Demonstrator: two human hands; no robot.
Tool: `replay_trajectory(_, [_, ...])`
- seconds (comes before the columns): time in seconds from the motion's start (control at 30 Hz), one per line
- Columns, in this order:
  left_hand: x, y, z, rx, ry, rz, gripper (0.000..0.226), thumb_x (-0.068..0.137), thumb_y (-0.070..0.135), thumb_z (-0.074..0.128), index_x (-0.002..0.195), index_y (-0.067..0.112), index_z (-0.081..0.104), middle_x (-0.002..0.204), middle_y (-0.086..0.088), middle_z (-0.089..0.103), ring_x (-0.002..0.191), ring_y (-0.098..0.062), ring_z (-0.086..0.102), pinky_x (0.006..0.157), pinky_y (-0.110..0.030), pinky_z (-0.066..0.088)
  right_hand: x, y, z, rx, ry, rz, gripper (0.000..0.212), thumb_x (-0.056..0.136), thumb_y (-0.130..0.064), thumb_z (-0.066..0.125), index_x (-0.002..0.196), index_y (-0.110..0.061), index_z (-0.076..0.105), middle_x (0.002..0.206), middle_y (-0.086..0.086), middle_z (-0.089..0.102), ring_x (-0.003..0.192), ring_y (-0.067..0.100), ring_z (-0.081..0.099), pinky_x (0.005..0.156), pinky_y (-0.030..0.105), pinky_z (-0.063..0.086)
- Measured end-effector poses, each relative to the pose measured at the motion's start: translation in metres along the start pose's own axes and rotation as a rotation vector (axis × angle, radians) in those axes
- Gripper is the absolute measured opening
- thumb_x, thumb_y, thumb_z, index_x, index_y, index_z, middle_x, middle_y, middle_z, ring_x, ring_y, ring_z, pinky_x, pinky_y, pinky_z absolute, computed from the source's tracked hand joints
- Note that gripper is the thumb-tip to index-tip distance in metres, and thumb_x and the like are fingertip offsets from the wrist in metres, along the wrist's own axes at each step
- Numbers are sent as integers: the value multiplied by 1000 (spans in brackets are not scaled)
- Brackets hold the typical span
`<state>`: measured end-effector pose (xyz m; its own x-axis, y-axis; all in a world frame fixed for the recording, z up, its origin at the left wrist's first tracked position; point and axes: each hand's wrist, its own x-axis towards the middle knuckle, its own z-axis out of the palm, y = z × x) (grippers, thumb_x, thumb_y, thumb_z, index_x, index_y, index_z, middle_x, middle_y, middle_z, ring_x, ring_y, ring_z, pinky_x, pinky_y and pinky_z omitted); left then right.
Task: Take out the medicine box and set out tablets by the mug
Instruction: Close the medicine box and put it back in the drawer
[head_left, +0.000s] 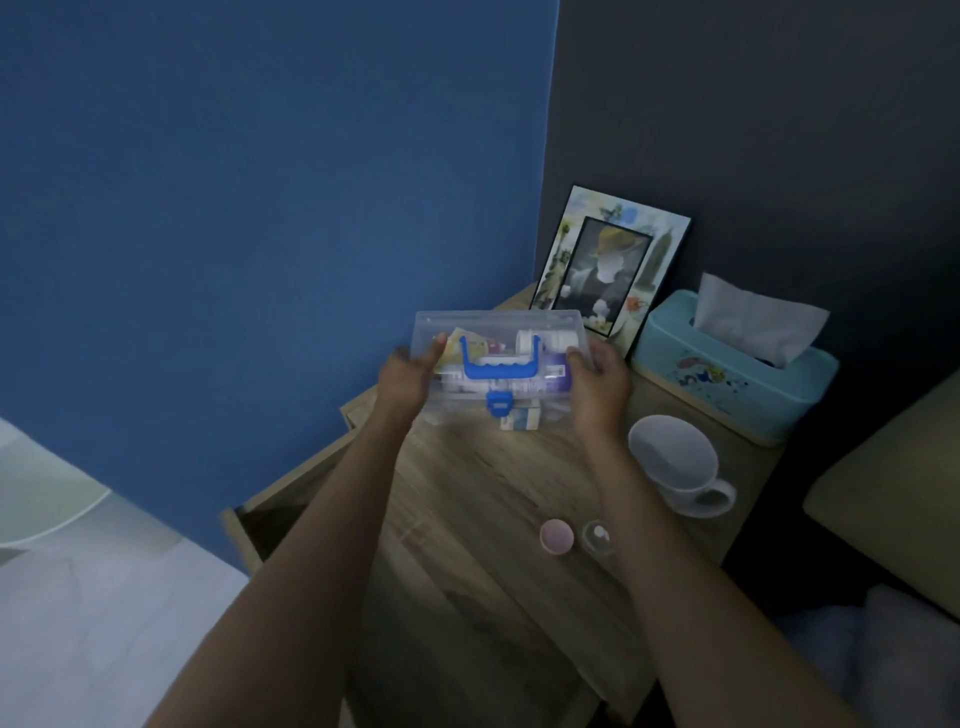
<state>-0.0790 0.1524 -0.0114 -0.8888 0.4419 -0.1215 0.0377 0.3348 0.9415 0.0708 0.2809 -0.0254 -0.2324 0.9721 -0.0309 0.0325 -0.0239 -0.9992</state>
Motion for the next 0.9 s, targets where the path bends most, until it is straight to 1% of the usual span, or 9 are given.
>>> replay_trajectory(0.1, [-1, -1, -2, -156, -35, -2, 12, 88, 38, 63, 88, 26, 65, 83, 14, 65, 82, -8, 62, 64, -18, 45, 14, -11, -1, -22, 39, 83, 37, 89, -34, 61, 114, -8, 62, 114, 12, 68, 101, 28, 67, 81, 37, 56])
replay_trajectory(0.2, [-3, 0, -3, -196, -48, -7, 10, 87, 36, 64, 80, 30, 64, 79, 20, 63, 73, 5, 58, 59, -12, 43, 29, -23, 3, -78, -87, 280, 61, 90, -50, 55, 134, -9, 51, 127, 13, 62, 109, 31, 64, 90, 41, 54])
replay_trajectory(0.27, [-3, 0, -3, -213, -62, -37, 14, 87, 38, 65, 90, 24, 67, 82, 16, 65, 75, 1, 60, 61, -16, 45, 28, -31, 4, -53, -241, 429, 53, 92, -50, 52, 126, -9, 57, 98, 9, 70, 80, 26, 68, 69, 37, 57])
replay_trajectory(0.33, [-5, -1, -7, -220, -63, -75, 21, 86, 39, 66, 94, 20, 66, 84, 12, 65, 77, -3, 60, 65, -21, 46, 26, -34, 3, -85, -292, 479, 48, 94, -46, 52, 122, -8, 59, 81, 6, 67, 64, 21, 63, 61, 33, 53])
replay_trajectory(0.43, [-10, -4, -17, -221, -83, -82, 16, 85, 38, 67, 79, 24, 66, 81, 12, 66, 74, -4, 61, 58, -16, 47, 16, -31, 2, -86, -269, 472, 49, 95, -43, 51, 126, -6, 57, 91, 10, 66, 63, 21, 61, 62, 32, 53])
replay_trajectory(0.57, [-24, -2, -45, -211, -108, -124, 27, 83, 39, 68, 95, 14, 72, 89, 1, 70, 80, -19, 66, 74, -32, 53, -26, -30, 4, -54, -228, 491, 54, 96, -49, 46, 127, -6, 58, 109, 14, 68, 82, 30, 67, 73, 39, 56])
replay_trajectory(0.67, [-33, 5, -75, -223, -100, -133, 15, 82, 30, 70, 78, 16, 70, 76, 1, 69, 70, -18, 65, 60, -26, 51, -76, -39, 6, -3, -193, 495, 52, 95, -54, 41, 117, -12, 61, 93, 7, 68, 71, 24, 67, 63, 34, 56])
replay_trajectory(0.73, [-39, 11, -96, -210, -90, -122, 15, 81, 29, 71, 74, 16, 69, 73, 4, 68, 65, -12, 64, 51, -21, 49, -110, -45, 9, 34, -149, 466, 51, 95, -55, 39, 120, -16, 59, 98, 7, 69, 72, 22, 68, 61, 33, 56])
replay_trajectory(0.9, [-54, 7, -143, -163, -101, -130, 42, 79, 31, 70, 110, 3, 68, 107, -7, 69, 97, -26, 65, 76, -28, 47, -190, -54, 24, 214, -27, 443, 46, 97, -48, 43, 128, -16, 54, 103, 1, 67, 78, 11, 66, 67, 27, 54])
